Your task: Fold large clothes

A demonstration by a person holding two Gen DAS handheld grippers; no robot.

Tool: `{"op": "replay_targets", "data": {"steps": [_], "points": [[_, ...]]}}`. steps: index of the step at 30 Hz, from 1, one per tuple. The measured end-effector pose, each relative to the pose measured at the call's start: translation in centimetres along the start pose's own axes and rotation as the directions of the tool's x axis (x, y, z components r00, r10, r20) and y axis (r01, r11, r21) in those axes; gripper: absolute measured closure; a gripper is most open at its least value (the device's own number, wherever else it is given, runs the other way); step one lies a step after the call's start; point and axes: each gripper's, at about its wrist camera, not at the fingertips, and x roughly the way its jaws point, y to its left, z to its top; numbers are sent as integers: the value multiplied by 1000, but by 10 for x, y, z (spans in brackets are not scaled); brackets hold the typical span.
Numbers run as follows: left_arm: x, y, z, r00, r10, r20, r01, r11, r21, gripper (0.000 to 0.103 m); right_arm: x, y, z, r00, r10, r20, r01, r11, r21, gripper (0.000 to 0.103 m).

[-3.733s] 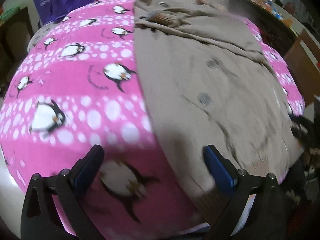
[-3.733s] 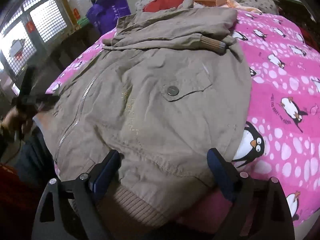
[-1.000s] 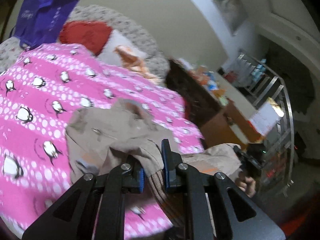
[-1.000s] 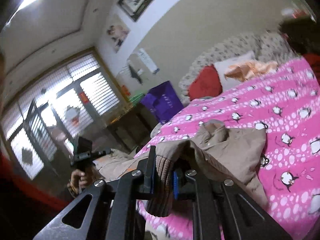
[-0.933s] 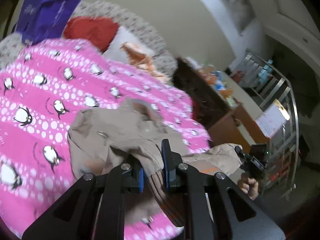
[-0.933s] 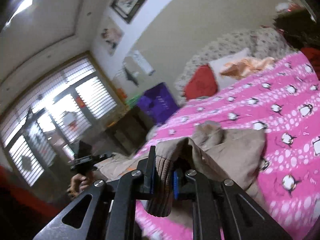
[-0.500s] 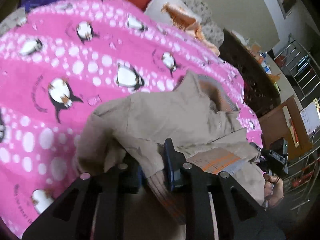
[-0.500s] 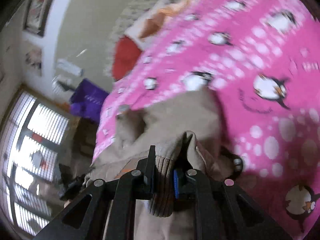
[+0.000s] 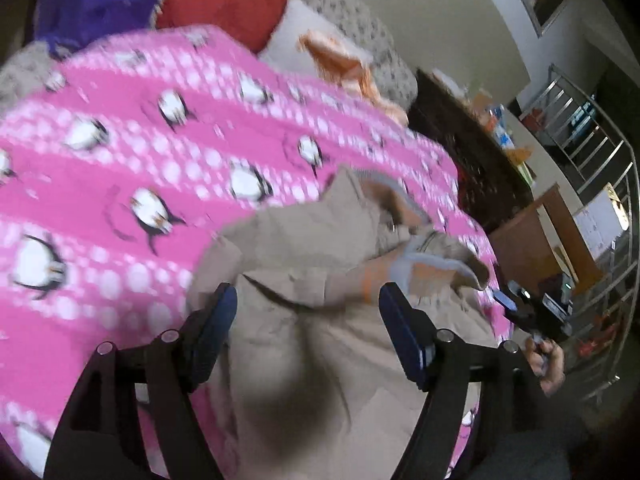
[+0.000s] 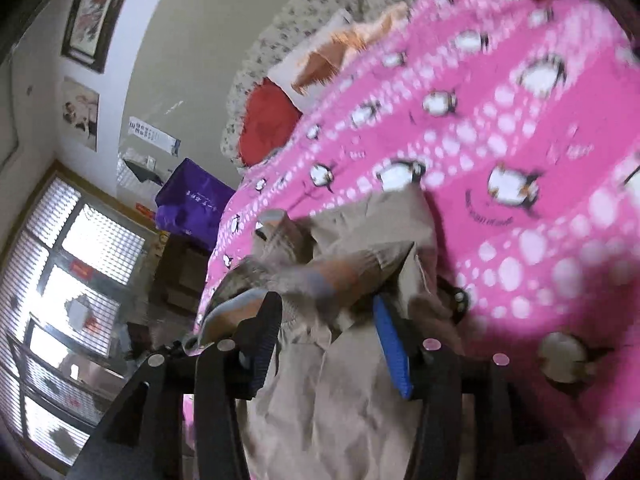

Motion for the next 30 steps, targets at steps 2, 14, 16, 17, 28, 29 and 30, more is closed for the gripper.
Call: {"op": "replay_targets", "data": {"steps": [2, 14, 16, 17, 28, 29, 30], "points": [[-12, -17, -1, 998, -30, 53, 28, 999, 37, 30, -9, 23, 0, 998, -65, 20, 67, 992, -107, 53], [107, -107, 16, 959, 283, 17, -280, 937, 210, 30, 97, 68, 12, 912, -396, -104, 363, 900, -242, 86], [124, -96, 21, 949, 316, 4, -311, 933, 182, 30, 113, 62, 16, 912, -389, -129, 352, 904, -242, 84], [132, -90, 24, 943, 332, -4, -327, 930, 169, 30, 123, 58, 19, 896, -422, -137, 381, 891, -247, 86], [150, -32, 6, 954, 292, 66, -295, 955, 32, 30, 166, -3, 43, 918, -377, -125, 353, 919, -176, 103], [152, -30, 8, 952, 299, 65, -301, 953, 24, 30, 166, -4, 40, 926, -363, -101, 342, 922, -183, 103], [154, -29, 10, 949, 307, 67, -309, 951, 19, 30, 166, -6, 37, 933, -351, -81, 332, 925, -185, 103]]}}
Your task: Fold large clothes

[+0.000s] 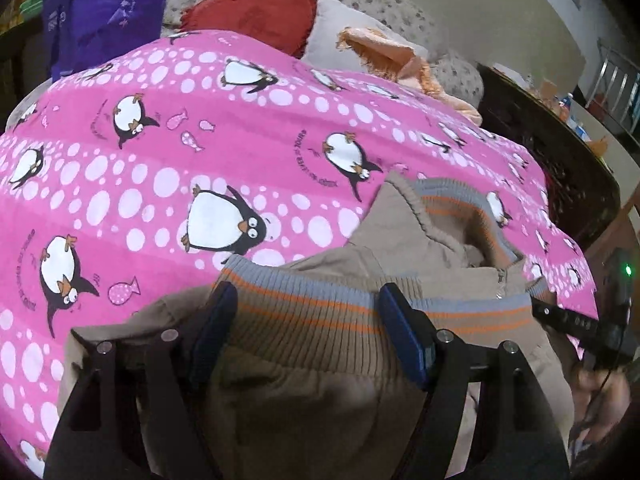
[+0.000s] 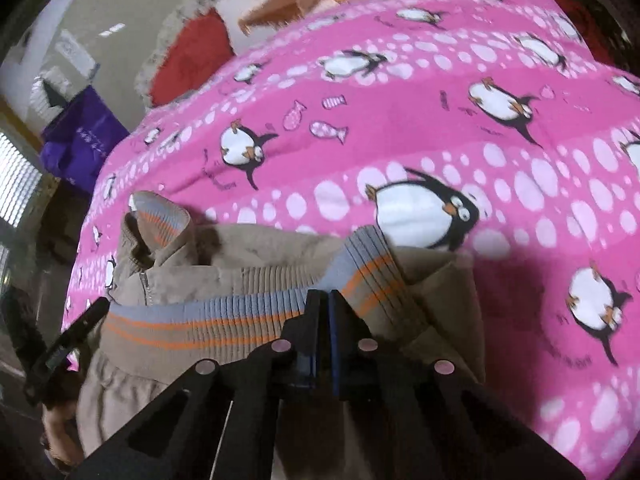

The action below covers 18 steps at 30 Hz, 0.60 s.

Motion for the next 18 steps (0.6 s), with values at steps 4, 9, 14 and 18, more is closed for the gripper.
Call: {"op": "replay_targets", "data": {"steps": [4, 9, 14, 18], "points": [[15, 1, 14, 1000, 25, -6, -25, 1000, -13, 27, 3, -2, 6, 1000, 15, 21, -16, 1000, 8, 103], [21, 8, 22, 1000, -3, -13, 2, 999, -40, 19, 3, -6, 12, 998, 51, 38, -53, 998, 32, 103], [12, 31, 18, 994, -112, 14, 113, 985, -128, 19, 2, -18, 8, 992, 114, 44, -118, 989, 86, 103], [21, 32, 26, 996, -86, -12, 84, 987, -135, 15, 8, -29, 14, 984, 171, 45, -176, 975, 138, 103]]}}
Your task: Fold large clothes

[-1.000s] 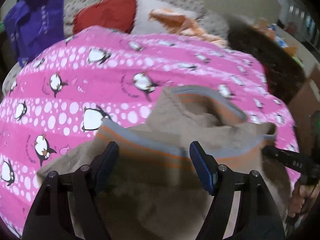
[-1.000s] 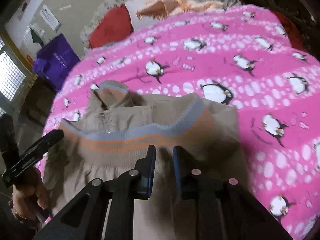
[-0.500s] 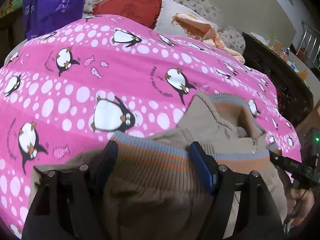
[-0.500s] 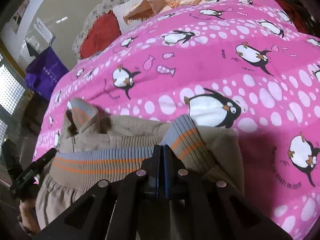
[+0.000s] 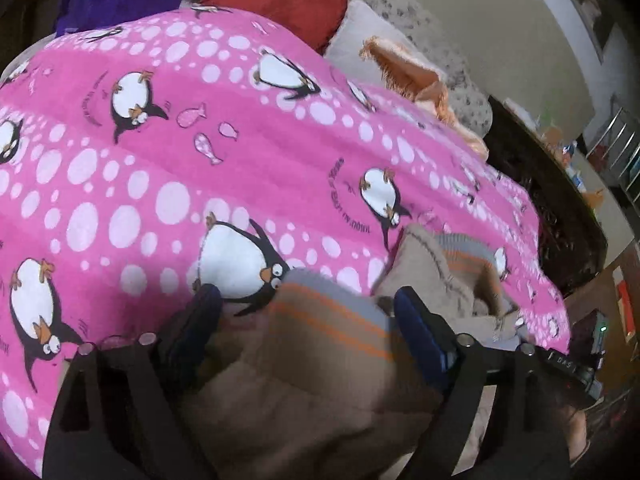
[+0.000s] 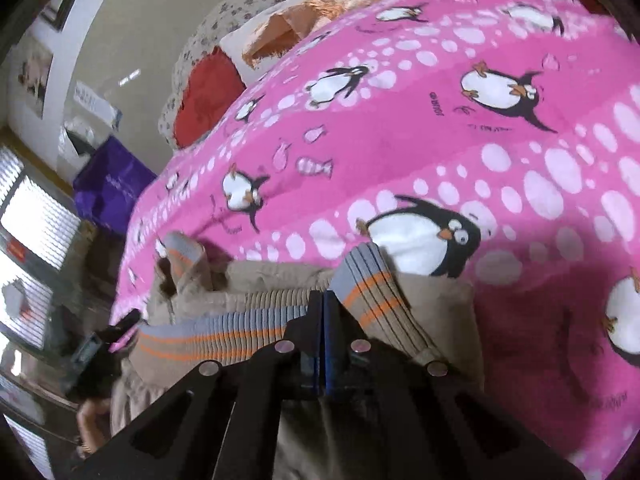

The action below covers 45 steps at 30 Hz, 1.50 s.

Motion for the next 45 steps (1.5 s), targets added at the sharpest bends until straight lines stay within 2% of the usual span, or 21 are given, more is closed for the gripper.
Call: {"op": "replay_targets", "data": {"steps": [6, 11, 16, 18, 20, 22, 23, 25, 26, 28, 30, 33, 34, 35, 37, 39, 42, 44, 45], "points": [[3, -11, -2, 999, 48, -14, -47, 998, 46, 10, 0, 1, 0, 1000, 4, 0, -4, 1000, 0, 103], [8, -19, -2, 997, 64, -46, -60, 995, 84, 0, -3, 18, -2, 997, -75, -3, 75, 995, -62, 103], [17, -31, -1, 987, 149, -55, -141, 981, 129, 0, -3, 49, -7, 981, -192, -9, 187, 966, -177, 89], [17, -32, -1, 986, 158, -51, -151, 980, 129, 0, -1, 63, -10, 973, -232, 5, 226, 943, -245, 75], [19, -33, -1, 984, 169, -46, -162, 978, 133, 0, 3, 74, -15, 964, -264, 12, 255, 918, -303, 66], [24, -40, -1, 974, 220, -46, -209, 963, 169, 0, 7, 79, -17, 954, -299, 23, 290, 899, -329, 65], [26, -45, -3, 966, 254, -45, -240, 951, 196, 0, 8, 79, -17, 954, -300, 24, 291, 902, -320, 64], [29, -51, -3, 961, 275, -32, -262, 941, 214, 0, 8, 72, -18, 965, -260, 30, 258, 924, -284, 63], [31, -49, -2, 964, 264, -40, -250, 946, 204, 0, 8, 63, -20, 974, -223, 40, 226, 942, -247, 63], [33, -46, 3, 966, 254, -47, -241, 951, 194, 0, 9, 58, -17, 979, -198, 38, 202, 950, -236, 63], [37, -49, 7, 962, 266, -59, -249, 945, 212, 0, 13, 60, -14, 977, -210, 31, 211, 945, -250, 63], [28, -44, 18, 963, 247, -109, -221, 954, 204, 0, 8, 66, -8, 974, -228, 4, 221, 940, -258, 67], [16, -43, 21, 960, 264, -91, -243, 950, 194, 0, 1, 69, -5, 970, -244, -2, 236, 940, -248, 70], [-5, -43, 23, 966, 257, -30, -248, 952, 182, 0, -18, 76, -2, 968, -250, 29, 250, 941, -227, 71], [-37, -49, 24, 977, 210, 27, -212, 962, 173, 0, -48, 94, -5, 969, -214, 123, 238, 940, -243, 66], [-65, -68, 17, 989, 139, 46, -145, 975, 171, 0, -63, 121, -18, 973, -188, 134, 222, 922, -316, 55], [-87, -97, -7, 996, 71, 51, -80, 973, 215, 0, -54, 154, -46, 977, -205, 58, 211, 887, -411, 55], [-81, -111, -26, 997, 75, 20, -77, 969, 235, 0, -43, 162, -60, 961, -268, 65, 270, 863, -428, 54], [-70, -112, -33, 997, 81, -7, -77, 970, 232, 0, -35, 161, -65, 951, -304, 54, 299, 864, -404, 53]]}}
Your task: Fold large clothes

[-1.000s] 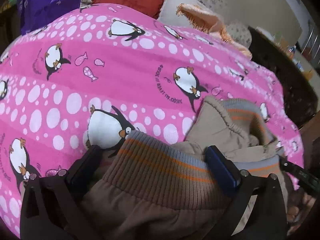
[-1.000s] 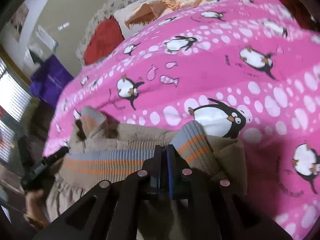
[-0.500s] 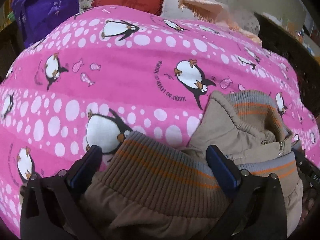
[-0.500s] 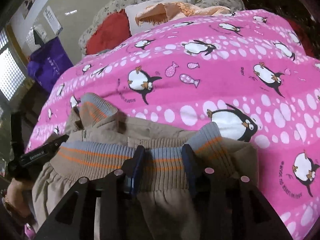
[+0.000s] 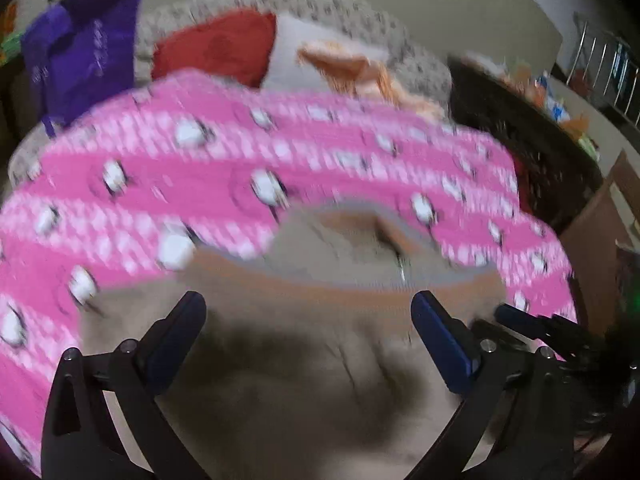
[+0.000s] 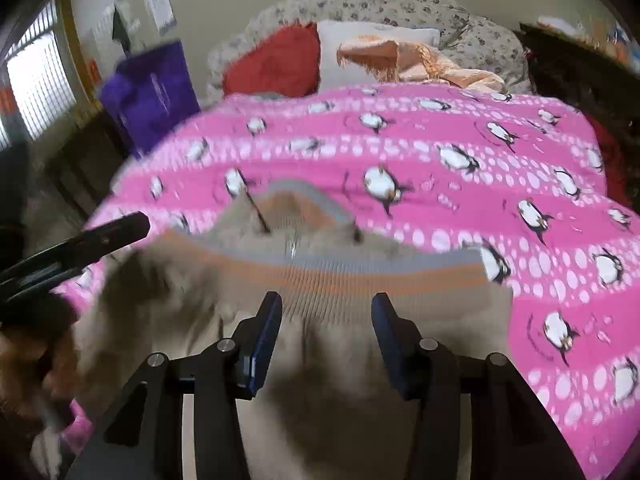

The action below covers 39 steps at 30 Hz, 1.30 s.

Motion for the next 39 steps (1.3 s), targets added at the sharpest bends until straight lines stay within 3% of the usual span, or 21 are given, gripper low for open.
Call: {"op": "replay_targets", "data": {"steps": [2, 4, 6, 8, 29, 32, 33, 36, 38, 39], "points": [[36, 1, -15, 995, 34, -93, -36, 999, -18, 0, 17, 1, -6, 999, 7, -48, -6, 999, 37, 53], [56, 10, -23, 991, 70, -116, -74, 997, -32, 0, 37, -3, -15, 998, -7, -61, 9, 1000, 29, 49], [59, 9, -33, 996, 69, -65, -70, 997, -18, 0, 54, -9, -27, 998, -13, -59, 14, 999, 30, 30], [58, 2, -41, 995, 99, -30, -98, 995, 13, 0, 52, -9, -40, 999, -22, 32, 21, 1000, 23, 22], [48, 21, -47, 1000, -14, 23, 15, 998, -62, 0, 48, -12, -46, 998, 8, 63, -10, 999, 45, 16], [48, 20, -47, 1000, -11, 21, 12, 998, -59, 0, 28, -20, -35, 999, 46, 12, -47, 997, 65, 20], [49, 20, -47, 1000, -13, 21, 14, 998, -59, 0, 11, -27, -33, 997, 54, 63, -59, 995, 83, 19], [49, 22, -46, 1000, -19, 20, 20, 998, -62, 0, -27, -56, -36, 980, -30, 194, 12, 996, 92, 17], [49, 22, -46, 1000, -19, 20, 20, 998, -62, 0, -20, -74, -43, 983, -58, 177, 49, 997, 54, 15], [49, 22, -46, 1000, -20, 21, 21, 998, -63, 0, -6, -86, -51, 989, -79, 126, 75, 996, 38, 15]]}}
